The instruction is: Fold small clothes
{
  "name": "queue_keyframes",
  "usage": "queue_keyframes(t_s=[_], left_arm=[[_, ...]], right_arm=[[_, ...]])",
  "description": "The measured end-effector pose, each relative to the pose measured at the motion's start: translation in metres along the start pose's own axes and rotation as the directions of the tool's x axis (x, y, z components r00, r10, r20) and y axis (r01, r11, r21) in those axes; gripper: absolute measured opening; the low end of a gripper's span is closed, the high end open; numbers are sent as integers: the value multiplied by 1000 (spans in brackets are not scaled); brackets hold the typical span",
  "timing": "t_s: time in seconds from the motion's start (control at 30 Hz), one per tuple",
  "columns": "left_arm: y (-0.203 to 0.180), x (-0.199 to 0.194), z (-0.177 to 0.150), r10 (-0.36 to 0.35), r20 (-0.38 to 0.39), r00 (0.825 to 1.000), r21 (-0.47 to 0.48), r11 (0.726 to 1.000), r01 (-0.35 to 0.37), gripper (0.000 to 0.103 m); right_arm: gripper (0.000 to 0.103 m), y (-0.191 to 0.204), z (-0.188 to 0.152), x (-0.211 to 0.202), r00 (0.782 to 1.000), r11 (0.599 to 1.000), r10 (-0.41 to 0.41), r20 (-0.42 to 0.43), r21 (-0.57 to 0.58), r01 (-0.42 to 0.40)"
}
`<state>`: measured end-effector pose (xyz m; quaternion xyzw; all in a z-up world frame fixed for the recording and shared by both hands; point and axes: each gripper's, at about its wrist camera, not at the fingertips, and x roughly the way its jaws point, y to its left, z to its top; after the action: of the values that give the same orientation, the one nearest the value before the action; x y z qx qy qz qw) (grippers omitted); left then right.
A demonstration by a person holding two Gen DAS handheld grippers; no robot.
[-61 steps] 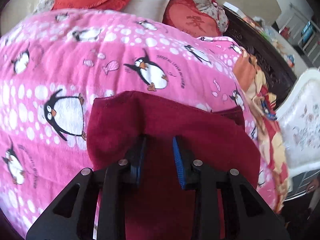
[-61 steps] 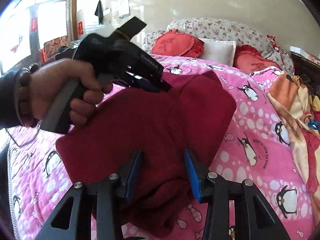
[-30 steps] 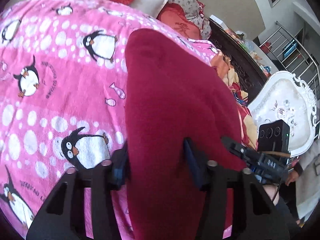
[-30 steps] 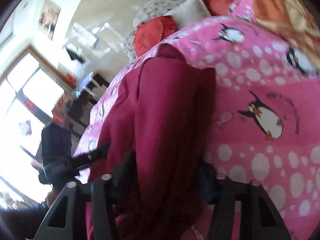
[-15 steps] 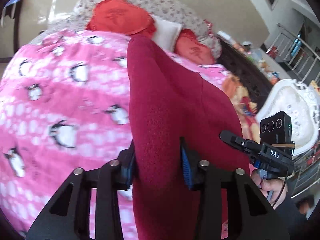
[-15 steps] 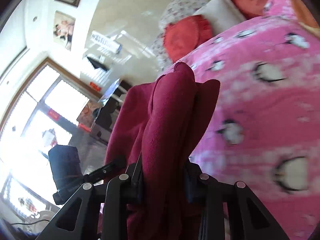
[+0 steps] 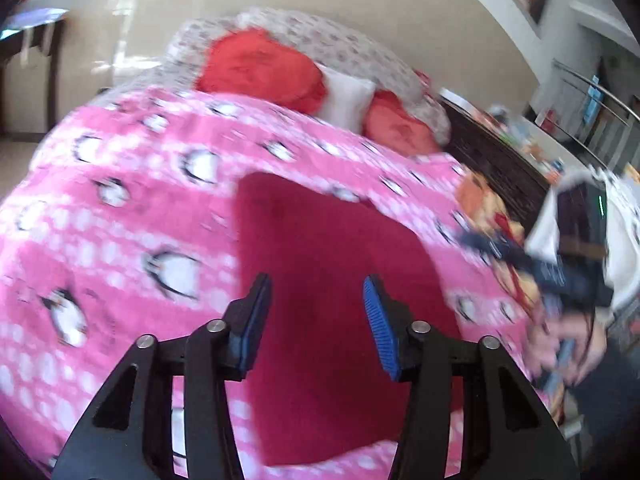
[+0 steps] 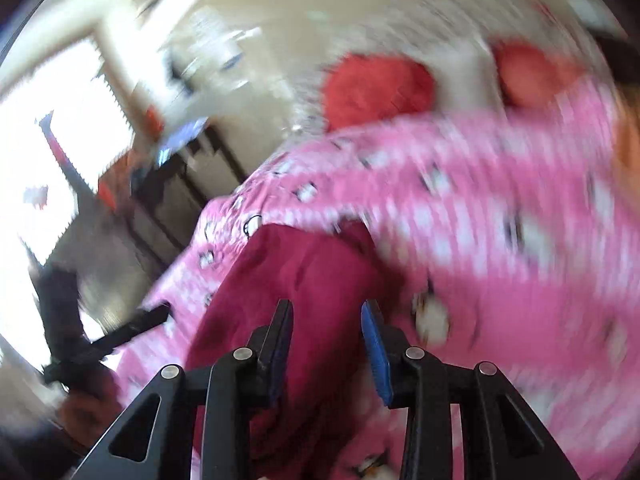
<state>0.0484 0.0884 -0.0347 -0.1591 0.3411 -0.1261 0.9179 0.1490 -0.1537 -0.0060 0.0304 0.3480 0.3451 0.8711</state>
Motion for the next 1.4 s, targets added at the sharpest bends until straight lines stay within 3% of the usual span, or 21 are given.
queue_keyframes(t_s=[0.07,0.1,0.2,0.23,0.33,0.5,0.53,0.6,0.67,0.73,0.8,0.9,0.97,1.03,1.07,1.1,1.4], left_arm=[[-12,26,-19,9,-75,997,40,999,-6,40],[-11,38,-25,24,-109,994,33,999,-21,38],[-7,49,-41,49,-58,997,42,998,-47,39],[-7,51,-42,55,-47,997,45,998,-53,39],[-9,55,-42,71,-35,997,56,996,-69,39],[-3,50,-30,16,-94,995,7,1000,-15,39],[-3,45,-28,8,-106,994,5,1000,-8,39],[-5,32,-22,3,-94,996,5,1000,-2,39],[-2,17,-7,12,-35,999,2,1000,-11,39],[1,13,23,47,14,999,7,999,-47,39],[1,24,49,78,19,997,8,997,-78,39],[-7,67,73,90,-41,995,50,995,-88,39],[-3,105,74,121,-143,982,44,992,-115,39],[9,152,63,194,-288,938,54,981,-187,39],[13,160,58,204,-298,933,56,979,-196,42],[13,158,59,203,-271,941,61,979,-193,42],[24,139,71,143,-274,951,8,989,-147,43]], right_arm=[[27,11,11,17,999,997,18,-32,-78,-20],[26,12,14,35,997,994,-33,-71,-104,26],[21,-9,1,100,954,987,-148,-260,-100,125],[20,-16,-6,114,942,984,-171,-288,-105,146],[17,-31,-5,127,957,988,-155,-246,-45,148],[17,-27,9,124,937,988,-155,-312,-54,145],[17,-25,15,112,940,989,-146,-309,-33,143],[17,-2,19,68,970,994,-104,-220,-49,95],[17,23,14,38,983,994,-52,-176,-106,33],[18,45,-3,19,984,986,-16,-175,-165,-13],[19,60,-25,15,981,975,-42,-190,-221,-1],[27,61,-52,29,964,959,-139,-225,-272,75],[34,52,-69,39,950,951,-202,-238,-281,132],[37,48,-78,40,959,952,-199,-202,-274,140],[38,44,-82,39,966,961,-184,-183,-240,138],[38,40,-84,38,970,967,-172,-170,-218,134],[40,39,-102,32,980,953,-189,-58,-252,169]])
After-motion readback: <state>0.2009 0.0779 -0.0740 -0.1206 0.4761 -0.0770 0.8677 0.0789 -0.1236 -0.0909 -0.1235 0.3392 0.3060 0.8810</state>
